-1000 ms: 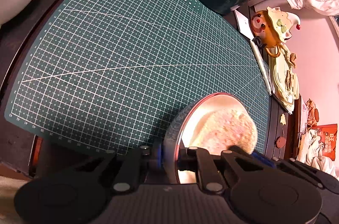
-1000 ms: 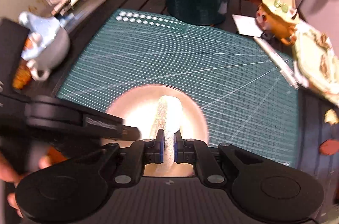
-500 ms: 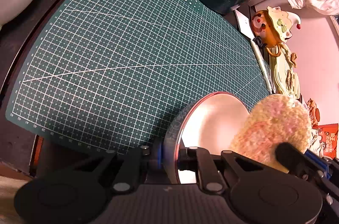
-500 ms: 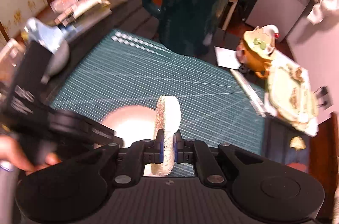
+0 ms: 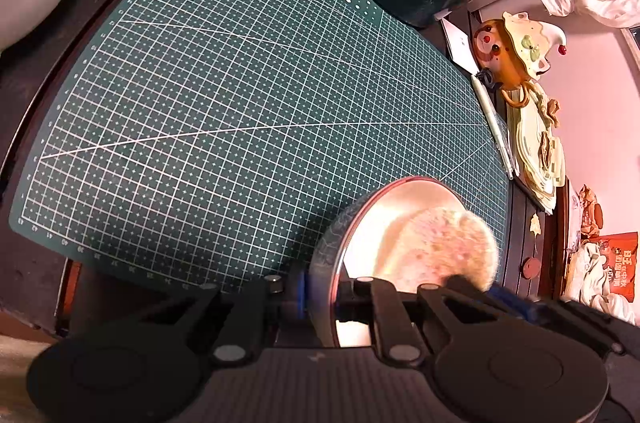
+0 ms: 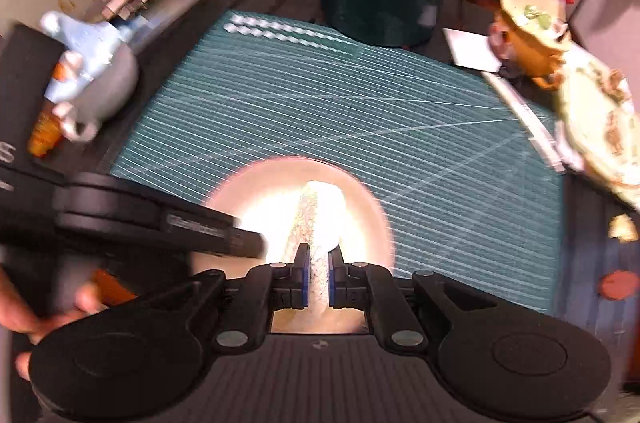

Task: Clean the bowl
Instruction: 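Wipe the bowl interior with the sponge while the left tool keeps the bowl tilted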

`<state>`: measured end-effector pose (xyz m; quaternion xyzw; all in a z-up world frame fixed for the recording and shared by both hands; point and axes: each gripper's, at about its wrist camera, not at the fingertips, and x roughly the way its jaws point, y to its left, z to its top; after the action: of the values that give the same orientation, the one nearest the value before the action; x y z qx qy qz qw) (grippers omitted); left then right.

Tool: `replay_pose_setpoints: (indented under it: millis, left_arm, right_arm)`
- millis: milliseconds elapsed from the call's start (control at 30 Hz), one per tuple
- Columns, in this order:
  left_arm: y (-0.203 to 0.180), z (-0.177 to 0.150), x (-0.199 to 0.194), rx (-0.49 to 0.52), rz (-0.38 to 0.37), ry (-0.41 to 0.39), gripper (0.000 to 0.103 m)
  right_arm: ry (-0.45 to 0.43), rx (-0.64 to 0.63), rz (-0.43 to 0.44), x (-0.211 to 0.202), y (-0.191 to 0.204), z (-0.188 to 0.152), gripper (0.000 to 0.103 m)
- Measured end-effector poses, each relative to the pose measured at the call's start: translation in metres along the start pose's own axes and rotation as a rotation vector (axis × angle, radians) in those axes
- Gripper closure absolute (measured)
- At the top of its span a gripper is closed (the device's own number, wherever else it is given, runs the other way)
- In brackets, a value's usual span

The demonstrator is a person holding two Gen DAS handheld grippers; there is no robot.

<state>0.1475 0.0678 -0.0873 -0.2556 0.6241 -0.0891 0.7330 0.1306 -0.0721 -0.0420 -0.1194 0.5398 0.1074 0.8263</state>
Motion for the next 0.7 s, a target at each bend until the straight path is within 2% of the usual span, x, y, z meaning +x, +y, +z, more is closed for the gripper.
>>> replay_pose_setpoints:
  millis: [200, 300, 400, 700]
  left_arm:
    - [-0.002, 0.000, 0.000, 0.011, 0.010, -0.004, 0.091]
    - [-0.003, 0.000, 0.001, 0.011, 0.013, -0.004, 0.091]
    - [-0.004, 0.001, 0.000, 0.009, 0.012, -0.003, 0.091]
    - [-0.005, 0.005, -0.001, 0.007, 0.009, 0.000, 0.091]
  right_arm:
    - [-0.060, -0.100, -0.098, -0.024, 0.005, -0.002, 0.096]
    - [-0.094, -0.061, -0.073, -0.037, -0.004, 0.000, 0.096]
    - [-0.113, -0.002, 0.001, -0.046, -0.011, 0.004, 0.096]
    - [-0.025, 0.032, 0.103, -0.009, 0.004, 0.001, 0.096]
